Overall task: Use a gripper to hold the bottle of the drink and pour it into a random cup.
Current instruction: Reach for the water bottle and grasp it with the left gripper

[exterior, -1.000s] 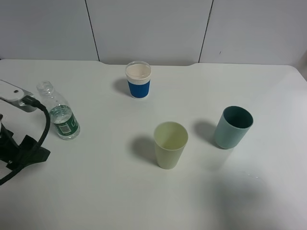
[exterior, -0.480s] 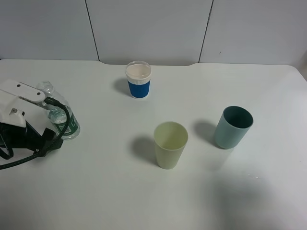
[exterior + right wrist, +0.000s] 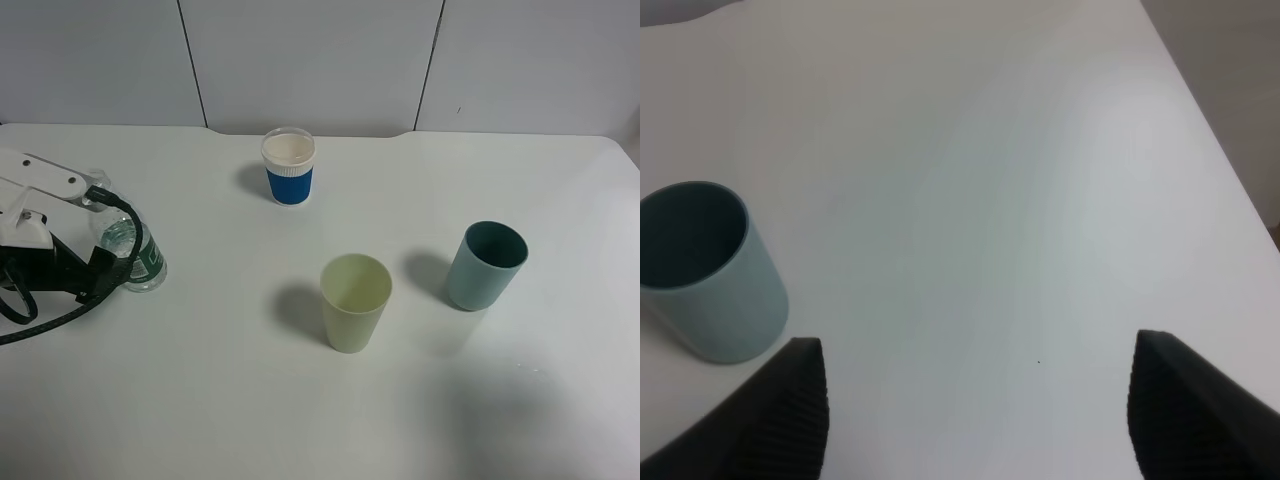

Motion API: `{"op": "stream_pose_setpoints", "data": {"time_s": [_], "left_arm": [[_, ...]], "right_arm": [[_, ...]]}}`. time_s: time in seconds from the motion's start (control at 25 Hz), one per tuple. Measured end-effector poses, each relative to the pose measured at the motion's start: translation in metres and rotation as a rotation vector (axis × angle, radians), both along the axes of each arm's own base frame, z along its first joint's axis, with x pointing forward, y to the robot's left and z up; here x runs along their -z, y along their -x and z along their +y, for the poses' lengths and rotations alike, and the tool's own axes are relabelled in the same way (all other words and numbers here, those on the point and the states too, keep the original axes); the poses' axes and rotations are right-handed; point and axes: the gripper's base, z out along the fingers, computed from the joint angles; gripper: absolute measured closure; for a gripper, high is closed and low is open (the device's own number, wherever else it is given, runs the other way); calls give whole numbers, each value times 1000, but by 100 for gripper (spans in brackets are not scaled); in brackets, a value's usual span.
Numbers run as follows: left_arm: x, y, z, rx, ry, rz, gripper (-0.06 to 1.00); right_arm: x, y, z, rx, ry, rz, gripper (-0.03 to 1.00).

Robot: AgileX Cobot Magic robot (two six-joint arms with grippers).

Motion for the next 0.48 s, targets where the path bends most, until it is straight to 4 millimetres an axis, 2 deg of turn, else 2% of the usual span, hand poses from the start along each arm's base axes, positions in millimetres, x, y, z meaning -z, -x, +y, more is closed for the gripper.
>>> {"op": "stream_pose_setpoints", "data": {"time_s": [0.48], "left_arm": [[9, 9, 2, -12, 2, -10, -5]], "right_arm": [[0, 0, 0, 0, 0, 0, 33]]}}
